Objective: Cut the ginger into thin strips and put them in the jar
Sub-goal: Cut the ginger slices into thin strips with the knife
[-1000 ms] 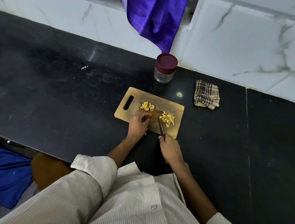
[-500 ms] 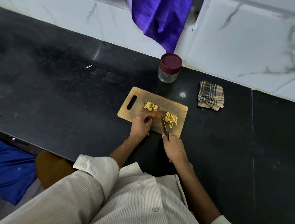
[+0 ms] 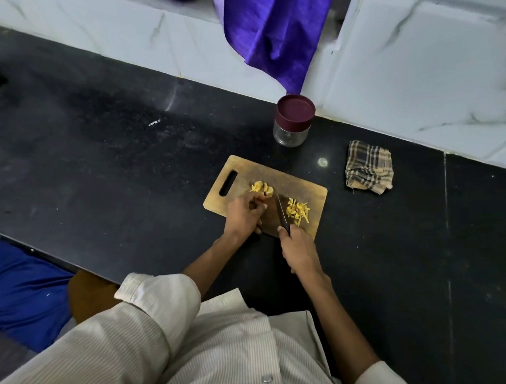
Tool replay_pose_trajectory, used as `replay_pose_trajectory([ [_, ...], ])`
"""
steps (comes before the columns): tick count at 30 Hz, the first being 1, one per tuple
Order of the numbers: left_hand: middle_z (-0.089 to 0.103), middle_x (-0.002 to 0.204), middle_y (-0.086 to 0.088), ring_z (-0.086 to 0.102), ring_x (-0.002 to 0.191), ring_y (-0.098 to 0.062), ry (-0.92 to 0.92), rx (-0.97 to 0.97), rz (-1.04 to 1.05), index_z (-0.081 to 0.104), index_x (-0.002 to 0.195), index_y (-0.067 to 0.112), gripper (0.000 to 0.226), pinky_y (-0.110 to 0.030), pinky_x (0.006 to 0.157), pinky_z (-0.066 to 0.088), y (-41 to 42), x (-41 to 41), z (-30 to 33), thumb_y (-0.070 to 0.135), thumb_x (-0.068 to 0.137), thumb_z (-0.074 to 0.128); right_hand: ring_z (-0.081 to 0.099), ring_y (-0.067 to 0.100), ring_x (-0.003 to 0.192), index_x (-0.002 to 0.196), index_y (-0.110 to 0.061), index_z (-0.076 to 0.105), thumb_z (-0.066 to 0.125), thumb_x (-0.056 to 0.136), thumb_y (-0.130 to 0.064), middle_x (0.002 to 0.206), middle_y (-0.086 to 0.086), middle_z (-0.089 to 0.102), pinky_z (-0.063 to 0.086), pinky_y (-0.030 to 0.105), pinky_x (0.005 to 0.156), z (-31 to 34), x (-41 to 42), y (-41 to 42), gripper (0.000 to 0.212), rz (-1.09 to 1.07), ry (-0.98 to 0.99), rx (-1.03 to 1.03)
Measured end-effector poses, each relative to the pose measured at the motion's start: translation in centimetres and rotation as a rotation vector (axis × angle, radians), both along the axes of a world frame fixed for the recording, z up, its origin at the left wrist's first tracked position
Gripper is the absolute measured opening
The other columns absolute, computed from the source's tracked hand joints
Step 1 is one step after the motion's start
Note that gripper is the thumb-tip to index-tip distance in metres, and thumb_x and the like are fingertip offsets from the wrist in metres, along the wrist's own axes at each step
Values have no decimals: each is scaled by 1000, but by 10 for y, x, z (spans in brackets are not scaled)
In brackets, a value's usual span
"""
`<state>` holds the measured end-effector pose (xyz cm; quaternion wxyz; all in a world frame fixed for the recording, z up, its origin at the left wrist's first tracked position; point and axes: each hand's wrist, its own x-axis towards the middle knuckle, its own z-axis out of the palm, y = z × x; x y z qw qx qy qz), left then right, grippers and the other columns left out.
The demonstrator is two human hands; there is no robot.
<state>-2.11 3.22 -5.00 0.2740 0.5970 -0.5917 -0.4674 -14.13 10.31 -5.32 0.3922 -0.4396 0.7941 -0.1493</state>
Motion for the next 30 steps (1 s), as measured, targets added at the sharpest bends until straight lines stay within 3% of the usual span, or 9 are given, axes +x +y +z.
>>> replay_pose_trajectory([
  [5, 56, 115, -2, 56, 96, -12, -235, -209, 98, 61, 117, 11, 31, -20, 80, 44, -30, -1, 9, 17, 87, 68, 66, 34, 95, 110, -18, 57, 40, 101, -44, 105, 14, 65, 57, 54, 81, 0, 4, -5, 32, -37, -21, 33],
  [9, 57, 119, -5, 58, 103, -19, -337, -198, 9, 62, 118, 8, 34, -28, 86, 46, -41, -2, 5, 20, 87, 69, 63, 30, 98, 115, -15, 57, 40, 103, -43, 109, 11, 61, 56, 55, 81, 0, 1, -8, 35, -27, -17, 48],
  [14, 62, 116, -7, 62, 101, -19, -332, -212, 17, 64, 115, 6, 28, -32, 89, 53, -43, -4, 0, 16, 89, 65, 62, 28, 100, 119, -14, 56, 40, 103, -41, 111, 9, 59, 56, 53, 83, -3, -1, -9, 35, -23, -19, 56],
  [17, 68, 101, -7, 66, 84, -18, -290, -160, 54, 66, 114, 8, 23, -36, 79, 57, -44, -3, 2, 14, 92, 61, 62, 29, 100, 119, -14, 56, 40, 103, -41, 111, 10, 59, 56, 54, 83, -4, -1, -9, 35, -23, -20, 59],
  [20, 67, 84, -3, 62, 63, -11, -249, -90, 91, 67, 112, 10, 21, -28, 61, 57, -45, -1, 5, 14, 93, 60, 61, 28, 101, 119, -15, 55, 40, 103, -42, 111, 9, 58, 56, 53, 84, -4, -1, -10, 35, -24, -18, 71],
  [26, 65, 82, 2, 56, 56, -6, -69, 29, 183, 70, 100, 10, 12, -16, 48, 50, -49, 1, 9, 11, 92, 61, 63, 27, 98, 116, -16, 55, 40, 103, -42, 107, 9, 61, 57, 53, 83, -6, -1, -9, 33, -17, -23, 64],
  [30, 63, 73, 3, 55, 51, -6, 28, 56, 255, 70, 99, 8, 11, -23, 49, 55, -50, 3, 13, 11, 92, 61, 64, 28, 97, 114, -16, 55, 40, 103, -42, 106, 10, 62, 57, 53, 83, -6, -1, -9, 33, -21, -17, 55],
])
